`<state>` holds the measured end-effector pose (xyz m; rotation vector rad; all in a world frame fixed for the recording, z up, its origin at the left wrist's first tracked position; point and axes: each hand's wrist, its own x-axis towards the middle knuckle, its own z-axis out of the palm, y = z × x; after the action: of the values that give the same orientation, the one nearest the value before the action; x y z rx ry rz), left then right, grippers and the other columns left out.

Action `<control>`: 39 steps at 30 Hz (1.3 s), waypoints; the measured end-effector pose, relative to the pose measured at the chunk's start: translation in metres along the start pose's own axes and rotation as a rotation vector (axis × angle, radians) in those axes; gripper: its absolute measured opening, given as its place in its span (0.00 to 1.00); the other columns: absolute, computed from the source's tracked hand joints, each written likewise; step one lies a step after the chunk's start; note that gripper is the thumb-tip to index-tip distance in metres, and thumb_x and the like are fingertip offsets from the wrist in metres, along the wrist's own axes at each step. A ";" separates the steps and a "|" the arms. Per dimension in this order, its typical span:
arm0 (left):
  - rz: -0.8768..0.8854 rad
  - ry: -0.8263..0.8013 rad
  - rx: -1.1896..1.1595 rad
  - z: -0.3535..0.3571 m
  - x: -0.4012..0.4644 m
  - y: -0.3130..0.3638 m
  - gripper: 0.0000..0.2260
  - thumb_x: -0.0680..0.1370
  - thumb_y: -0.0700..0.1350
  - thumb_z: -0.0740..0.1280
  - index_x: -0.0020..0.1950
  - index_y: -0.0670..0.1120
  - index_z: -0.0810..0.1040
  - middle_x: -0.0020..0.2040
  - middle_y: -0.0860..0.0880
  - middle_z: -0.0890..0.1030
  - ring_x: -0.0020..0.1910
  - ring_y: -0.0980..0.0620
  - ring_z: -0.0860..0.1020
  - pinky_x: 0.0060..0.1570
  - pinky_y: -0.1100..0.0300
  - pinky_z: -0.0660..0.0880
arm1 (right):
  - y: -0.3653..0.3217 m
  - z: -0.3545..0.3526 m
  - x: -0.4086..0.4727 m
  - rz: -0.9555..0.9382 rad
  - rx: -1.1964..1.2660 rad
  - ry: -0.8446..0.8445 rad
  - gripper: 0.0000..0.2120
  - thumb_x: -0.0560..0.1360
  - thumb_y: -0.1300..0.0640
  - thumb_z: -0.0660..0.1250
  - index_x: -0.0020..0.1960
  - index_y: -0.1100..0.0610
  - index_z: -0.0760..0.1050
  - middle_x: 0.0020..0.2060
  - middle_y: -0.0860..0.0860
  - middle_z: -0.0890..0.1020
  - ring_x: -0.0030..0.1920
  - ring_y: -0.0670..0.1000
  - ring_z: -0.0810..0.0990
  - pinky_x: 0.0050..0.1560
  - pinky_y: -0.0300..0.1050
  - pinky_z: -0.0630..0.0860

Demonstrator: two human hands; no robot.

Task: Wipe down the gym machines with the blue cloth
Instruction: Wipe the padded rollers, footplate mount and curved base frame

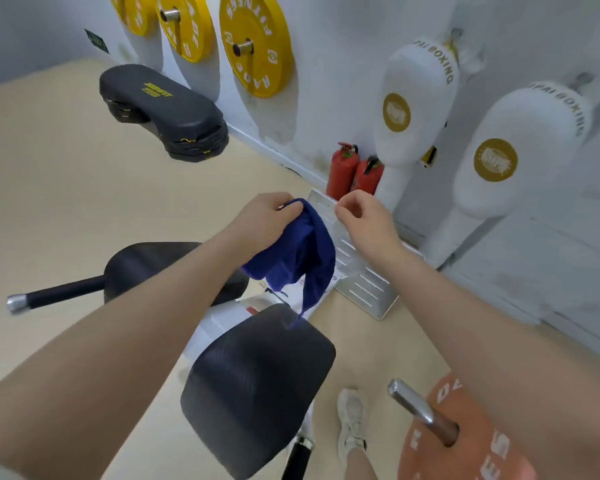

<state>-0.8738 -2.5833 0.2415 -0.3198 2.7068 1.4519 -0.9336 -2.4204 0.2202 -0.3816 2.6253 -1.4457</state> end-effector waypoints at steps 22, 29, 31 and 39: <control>-0.332 0.080 -0.664 -0.011 -0.127 0.000 0.07 0.79 0.42 0.63 0.53 0.39 0.73 0.35 0.44 0.75 0.33 0.50 0.73 0.40 0.60 0.73 | -0.067 0.000 -0.142 0.133 0.282 -0.101 0.07 0.81 0.62 0.55 0.48 0.52 0.69 0.44 0.51 0.77 0.45 0.50 0.75 0.51 0.48 0.75; 0.094 -0.436 -0.478 -0.024 -0.155 -0.001 0.17 0.76 0.40 0.66 0.63 0.51 0.68 0.58 0.48 0.77 0.55 0.51 0.78 0.56 0.57 0.76 | -0.101 0.033 -0.163 0.466 0.943 -0.001 0.08 0.79 0.64 0.55 0.52 0.55 0.71 0.41 0.56 0.77 0.41 0.53 0.75 0.42 0.49 0.75; 0.171 -0.459 -0.370 -0.038 -0.159 -0.010 0.23 0.73 0.40 0.70 0.64 0.52 0.66 0.58 0.49 0.77 0.55 0.51 0.78 0.54 0.57 0.78 | -0.116 0.042 -0.173 0.472 1.048 0.070 0.06 0.79 0.61 0.58 0.52 0.55 0.73 0.41 0.54 0.77 0.40 0.52 0.76 0.41 0.48 0.75; 0.312 -0.262 -0.171 -0.104 -0.174 -0.063 0.06 0.79 0.40 0.60 0.50 0.45 0.77 0.44 0.48 0.81 0.44 0.51 0.78 0.46 0.55 0.75 | -0.148 0.089 -0.220 0.177 0.528 -0.014 0.15 0.70 0.66 0.61 0.50 0.49 0.75 0.46 0.51 0.79 0.46 0.51 0.77 0.48 0.46 0.75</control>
<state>-0.6857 -2.6761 0.2733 0.2832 2.5067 1.6682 -0.6787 -2.5081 0.2932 -0.0949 2.0823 -1.9642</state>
